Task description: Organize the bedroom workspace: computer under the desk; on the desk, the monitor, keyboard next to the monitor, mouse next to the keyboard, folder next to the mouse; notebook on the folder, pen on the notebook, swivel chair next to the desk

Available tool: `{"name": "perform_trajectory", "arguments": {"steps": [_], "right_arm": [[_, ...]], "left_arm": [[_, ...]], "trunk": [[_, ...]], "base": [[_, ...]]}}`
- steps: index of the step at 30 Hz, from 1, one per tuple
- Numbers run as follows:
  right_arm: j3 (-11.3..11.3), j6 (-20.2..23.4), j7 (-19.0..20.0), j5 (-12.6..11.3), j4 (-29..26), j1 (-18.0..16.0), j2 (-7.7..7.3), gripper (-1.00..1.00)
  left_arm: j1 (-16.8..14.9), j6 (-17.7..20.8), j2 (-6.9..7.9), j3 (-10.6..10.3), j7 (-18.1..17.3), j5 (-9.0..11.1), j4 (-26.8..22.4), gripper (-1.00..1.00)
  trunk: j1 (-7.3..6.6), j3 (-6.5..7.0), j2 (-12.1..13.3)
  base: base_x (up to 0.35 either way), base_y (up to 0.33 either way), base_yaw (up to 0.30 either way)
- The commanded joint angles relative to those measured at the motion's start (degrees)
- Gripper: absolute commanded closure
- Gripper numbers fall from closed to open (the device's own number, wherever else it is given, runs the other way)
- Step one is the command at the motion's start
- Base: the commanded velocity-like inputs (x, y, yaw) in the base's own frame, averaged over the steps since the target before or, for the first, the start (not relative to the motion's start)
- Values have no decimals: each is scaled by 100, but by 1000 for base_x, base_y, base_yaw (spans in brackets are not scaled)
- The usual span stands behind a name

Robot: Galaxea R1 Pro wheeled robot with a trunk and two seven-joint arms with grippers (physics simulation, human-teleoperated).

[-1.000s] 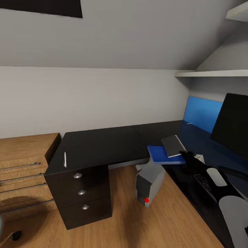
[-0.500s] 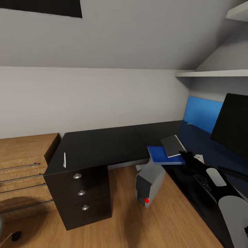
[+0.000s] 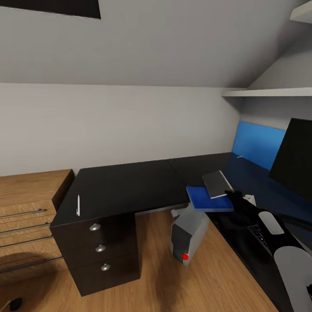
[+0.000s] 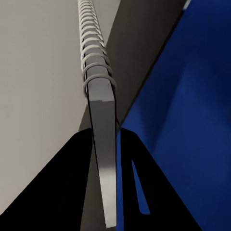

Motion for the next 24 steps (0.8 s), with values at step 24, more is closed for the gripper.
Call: {"name": "perform_trajectory", "arguments": {"steps": [24], "right_arm": [[-404, 612, -803, -811, 0, -9, -32, 100]], "left_arm": [[-1, 17, 7, -18, 43, 28, -13, -100]], "trunk": [[0, -4, -3]], "base": [[1, 0, 0]]}}
